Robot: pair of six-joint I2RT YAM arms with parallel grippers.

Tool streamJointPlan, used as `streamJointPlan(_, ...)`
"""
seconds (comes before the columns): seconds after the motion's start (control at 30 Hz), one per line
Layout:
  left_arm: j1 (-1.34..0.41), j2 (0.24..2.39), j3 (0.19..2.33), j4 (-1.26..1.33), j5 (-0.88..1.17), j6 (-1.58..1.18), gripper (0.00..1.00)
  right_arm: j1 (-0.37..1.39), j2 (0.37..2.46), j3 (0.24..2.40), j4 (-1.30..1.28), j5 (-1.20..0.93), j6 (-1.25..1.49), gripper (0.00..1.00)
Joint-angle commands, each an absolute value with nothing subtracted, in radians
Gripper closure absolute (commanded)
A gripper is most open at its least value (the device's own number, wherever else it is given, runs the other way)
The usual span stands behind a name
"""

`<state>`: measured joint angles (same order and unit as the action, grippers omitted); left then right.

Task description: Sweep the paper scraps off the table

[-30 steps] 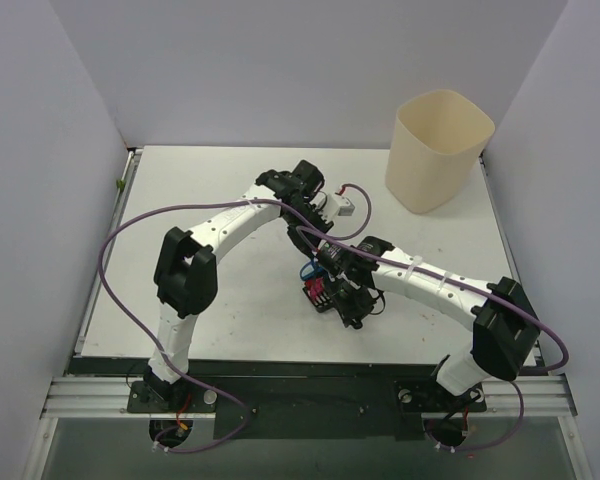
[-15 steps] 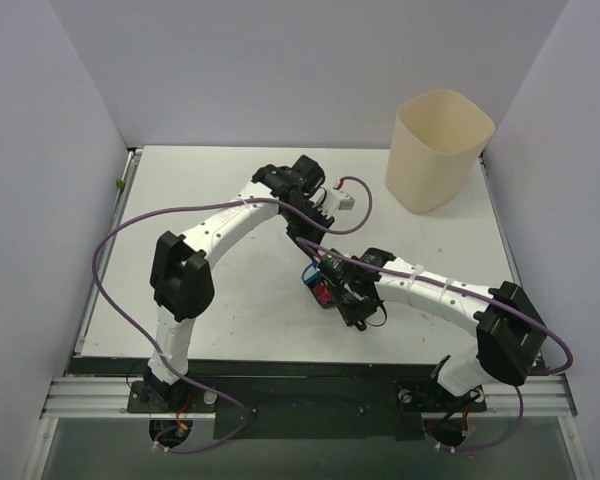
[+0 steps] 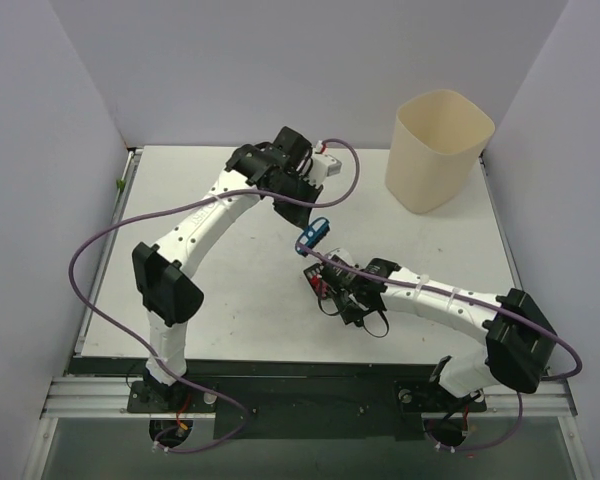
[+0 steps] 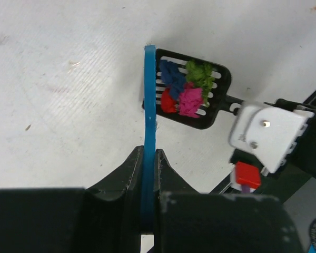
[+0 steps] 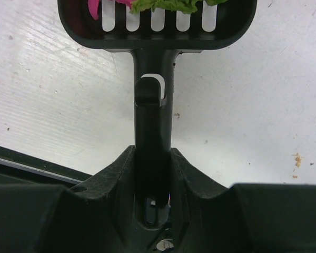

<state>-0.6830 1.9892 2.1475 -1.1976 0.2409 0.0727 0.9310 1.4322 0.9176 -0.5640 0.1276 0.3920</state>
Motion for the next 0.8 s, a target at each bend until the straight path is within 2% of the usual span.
streamJointPlan(0.0,-0.595,1.889,2.149,-1.183,0.127,0.006,1.00,0.936,1.367,0.931,-0.561,0.167,0.402,1.00)
streamJointPlan(0.27,-0.399,1.515,1.572,-0.818,0.080,-0.107,1.00,0.925,1.359,1.066,-0.662,0.167,0.388,1.00)
streamJointPlan(0.4,-0.321,1.379,1.398,-0.735,0.051,-0.115,1.00,0.888,1.371,1.176,-0.721,0.140,0.384,1.00)
streamJointPlan(0.77,-0.318,1.167,1.075,-0.520,0.008,-0.123,1.00,0.683,1.498,1.687,-0.980,0.100,0.325,1.00)
